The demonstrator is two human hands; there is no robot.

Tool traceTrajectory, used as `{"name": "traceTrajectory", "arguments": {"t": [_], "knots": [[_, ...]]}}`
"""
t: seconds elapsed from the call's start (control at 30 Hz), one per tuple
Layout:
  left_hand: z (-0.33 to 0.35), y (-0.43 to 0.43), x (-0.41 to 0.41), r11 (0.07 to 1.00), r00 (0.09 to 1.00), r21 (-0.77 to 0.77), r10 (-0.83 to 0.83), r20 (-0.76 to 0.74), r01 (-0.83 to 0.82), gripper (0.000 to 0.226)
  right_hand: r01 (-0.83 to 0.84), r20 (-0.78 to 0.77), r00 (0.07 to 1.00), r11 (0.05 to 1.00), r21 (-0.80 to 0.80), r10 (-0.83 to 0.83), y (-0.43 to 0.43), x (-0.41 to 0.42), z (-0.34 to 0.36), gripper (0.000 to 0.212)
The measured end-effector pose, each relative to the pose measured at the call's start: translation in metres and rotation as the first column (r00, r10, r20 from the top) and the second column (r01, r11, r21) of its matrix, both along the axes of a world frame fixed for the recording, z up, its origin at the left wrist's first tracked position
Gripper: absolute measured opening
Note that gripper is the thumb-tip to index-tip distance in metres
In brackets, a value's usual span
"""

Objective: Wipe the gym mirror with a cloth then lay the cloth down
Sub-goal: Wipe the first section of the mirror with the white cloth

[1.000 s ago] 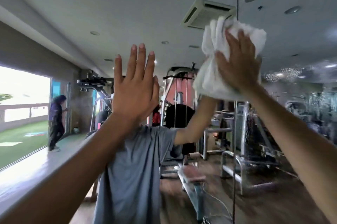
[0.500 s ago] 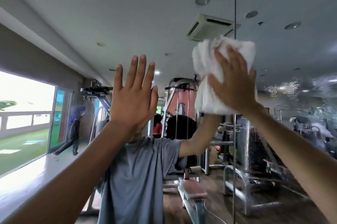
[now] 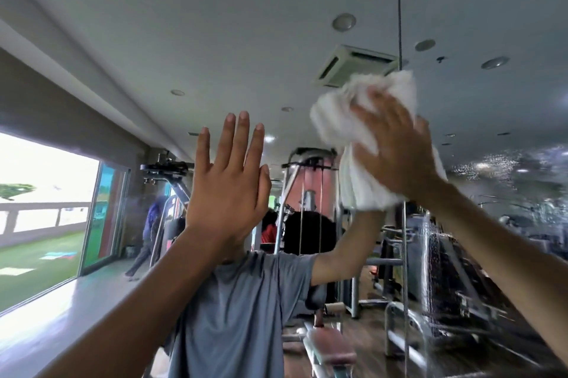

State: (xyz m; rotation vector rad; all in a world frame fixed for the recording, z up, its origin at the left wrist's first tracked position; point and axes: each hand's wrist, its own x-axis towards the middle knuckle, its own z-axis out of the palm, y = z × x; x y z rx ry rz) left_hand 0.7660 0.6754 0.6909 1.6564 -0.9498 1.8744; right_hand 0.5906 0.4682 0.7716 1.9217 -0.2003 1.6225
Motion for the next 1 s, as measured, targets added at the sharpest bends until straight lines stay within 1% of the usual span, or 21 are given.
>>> {"name": "traceTrajectory", "arguments": {"t": [0.07,0.1,0.13,0.17,0.2,0.27,0.37,0.43,0.47,0.53,0.6,0.67,0.7,0.73,0.77,0.8,0.87,0.9,0.93,0.97,1.0], "knots": [[0.000,0.001,0.000,1.000,1.000,0.004,0.005,-0.006,-0.005,0.062,-0.084,0.189,0.981,0.960,0.267,0.033,0.014,0.010,0.038,0.068],[0.000,0.002,0.001,1.000,1.000,0.007,-0.002,-0.002,0.002,0.062,-0.124,0.255,0.966,0.925,0.358,0.030,0.028,0.020,0.054,0.070],[0.001,0.004,0.002,1.000,1.000,0.009,-0.013,0.008,0.013,0.061,-0.135,0.287,0.958,0.906,0.400,0.015,0.043,0.031,0.064,0.070],[0.001,0.005,0.002,1.000,1.000,0.011,-0.021,0.020,0.021,0.060,-0.114,0.278,0.961,0.916,0.386,0.003,0.057,0.041,0.066,0.069],[0.001,0.006,0.003,1.000,0.999,0.012,-0.023,0.031,0.022,0.060,-0.084,0.230,0.973,0.942,0.325,0.007,0.068,0.050,0.062,0.066],[0.002,0.008,0.004,1.000,0.999,0.011,-0.018,0.044,0.018,0.059,-0.047,0.105,0.994,0.991,0.126,0.034,0.078,0.059,0.038,0.063],[0.000,0.007,0.003,1.000,0.999,0.001,-0.024,0.047,0.024,0.059,-0.048,-0.090,0.995,0.987,-0.154,0.034,0.063,0.046,-0.004,0.060],[0.001,0.007,0.001,1.000,0.999,-0.003,-0.024,0.035,0.024,0.060,-0.034,-0.160,0.987,0.970,-0.242,-0.006,0.036,0.028,-0.014,0.061],[0.001,0.007,0.000,1.000,0.999,-0.004,-0.022,0.033,0.022,0.060,-0.026,-0.172,0.985,0.970,-0.241,-0.016,0.024,0.017,-0.013,0.062],[0.001,0.008,0.000,1.000,0.999,0.001,-0.017,0.028,0.017,0.061,-0.001,-0.132,0.991,0.990,-0.143,-0.018,0.005,0.002,0.000,0.062],[0.000,0.008,0.000,1.000,1.000,0.004,-0.011,0.024,0.010,0.061,-0.030,0.015,0.999,0.997,0.067,0.029,0.006,0.002,0.030,0.062],[-0.001,0.007,0.001,1.000,1.000,0.005,-0.013,0.024,0.013,0.061,-0.116,0.212,0.976,0.949,0.293,0.054,0.025,0.019,0.065,0.060],[0.000,0.008,0.002,1.000,0.999,0.004,-0.017,0.028,0.017,0.061,-0.148,0.281,0.959,0.921,0.360,0.044,0.038,0.032,0.078,0.059],[0.000,0.008,0.002,1.000,0.999,0.000,-0.023,0.034,0.023,0.060,-0.162,0.313,0.949,0.912,0.377,0.039,0.051,0.044,0.084,0.058],[0.001,0.008,0.003,1.000,0.999,-0.005,-0.028,0.041,0.029,0.060,-0.157,0.312,0.949,0.929,0.336,0.048,0.063,0.055,0.082,0.059],[0.001,0.008,0.003,0.999,0.999,-0.010,-0.031,0.044,0.031,0.059,-0.137,0.279,0.958,0.959,0.249,0.064,0.073,0.063,0.073,0.061],[0.001,0.008,0.005,0.999,0.998,-0.015,-0.032,0.046,0.033,0.059,-0.069,0.114,0.991,0.998,-0.004,0.069,0.080,0.065,0.042,0.065],[0.001,0.007,0.005,0.999,0.998,-0.019,-0.033,0.048,0.034,0.059,-0.049,0.007,0.999,0.991,-0.128,0.051,0.075,0.060,0.027,0.066],[0.001,0.007,0.005,0.999,0.998,-0.022,-0.031,0.050,0.032,0.059,-0.057,-0.089,0.995,0.975,-0.215,0.039,0.066,0.052,0.016,0.066],[0.001,0.007,0.005,0.999,0.998,-0.023,-0.030,0.050,0.031,0.059,-0.080,-0.169,0.985,0.960,-0.269,0.035,0.055,0.041,0.010,0.066],[0.000,0.007,0.005,0.999,0.998,-0.024,-0.031,0.050,0.032,0.059,-0.085,-0.213,0.977,0.951,-0.296,0.021,0.042,0.030,0.009,0.066]]}}
